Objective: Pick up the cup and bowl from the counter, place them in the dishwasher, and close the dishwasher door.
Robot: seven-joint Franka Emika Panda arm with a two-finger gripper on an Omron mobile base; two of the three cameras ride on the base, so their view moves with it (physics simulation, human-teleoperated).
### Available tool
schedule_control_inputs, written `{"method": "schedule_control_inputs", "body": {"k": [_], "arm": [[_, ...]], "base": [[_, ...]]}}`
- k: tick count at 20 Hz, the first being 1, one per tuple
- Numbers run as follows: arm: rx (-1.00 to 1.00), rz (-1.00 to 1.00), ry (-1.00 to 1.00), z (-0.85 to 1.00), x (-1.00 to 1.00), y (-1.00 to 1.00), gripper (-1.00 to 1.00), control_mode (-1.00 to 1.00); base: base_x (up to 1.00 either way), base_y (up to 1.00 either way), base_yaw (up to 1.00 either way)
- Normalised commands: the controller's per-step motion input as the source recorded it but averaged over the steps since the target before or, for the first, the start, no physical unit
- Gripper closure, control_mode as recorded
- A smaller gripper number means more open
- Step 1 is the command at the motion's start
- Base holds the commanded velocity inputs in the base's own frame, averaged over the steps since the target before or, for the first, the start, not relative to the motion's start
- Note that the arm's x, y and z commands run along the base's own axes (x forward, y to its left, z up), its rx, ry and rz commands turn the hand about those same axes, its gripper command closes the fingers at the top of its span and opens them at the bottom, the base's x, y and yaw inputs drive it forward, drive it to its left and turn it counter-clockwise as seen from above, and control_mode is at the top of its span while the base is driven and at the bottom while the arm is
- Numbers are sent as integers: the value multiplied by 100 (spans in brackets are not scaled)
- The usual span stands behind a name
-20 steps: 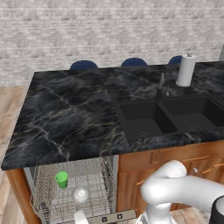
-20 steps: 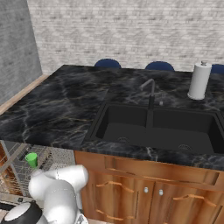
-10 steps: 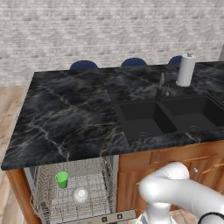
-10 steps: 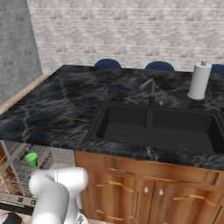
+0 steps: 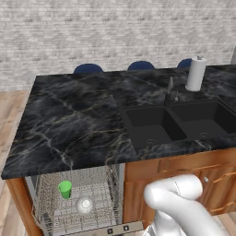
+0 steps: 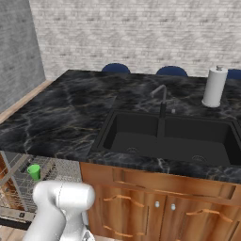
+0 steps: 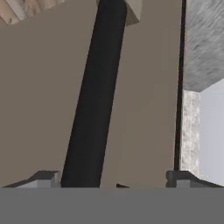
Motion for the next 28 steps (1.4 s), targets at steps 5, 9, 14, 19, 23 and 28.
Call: {"method": "schedule_control_inputs", "body": {"k": [5,9,14,19,23,28], "arm": [[0,0,-13,-77,9,47,-100,-100],[0,0,-12,-39,23,23,-100,-100],[3,0,-10,-4,49,0,-100,-100],[4,0,-9,0,69,-16,-100,-100],[6,0,-5,0,88,-39,-100,-100],[8,-2,-2,0,99,-53,-100,-100]], "base": [[0,0,0],[0,0,0],[0,0,0],[0,0,0],[0,0,0],[0,0,0]]}}
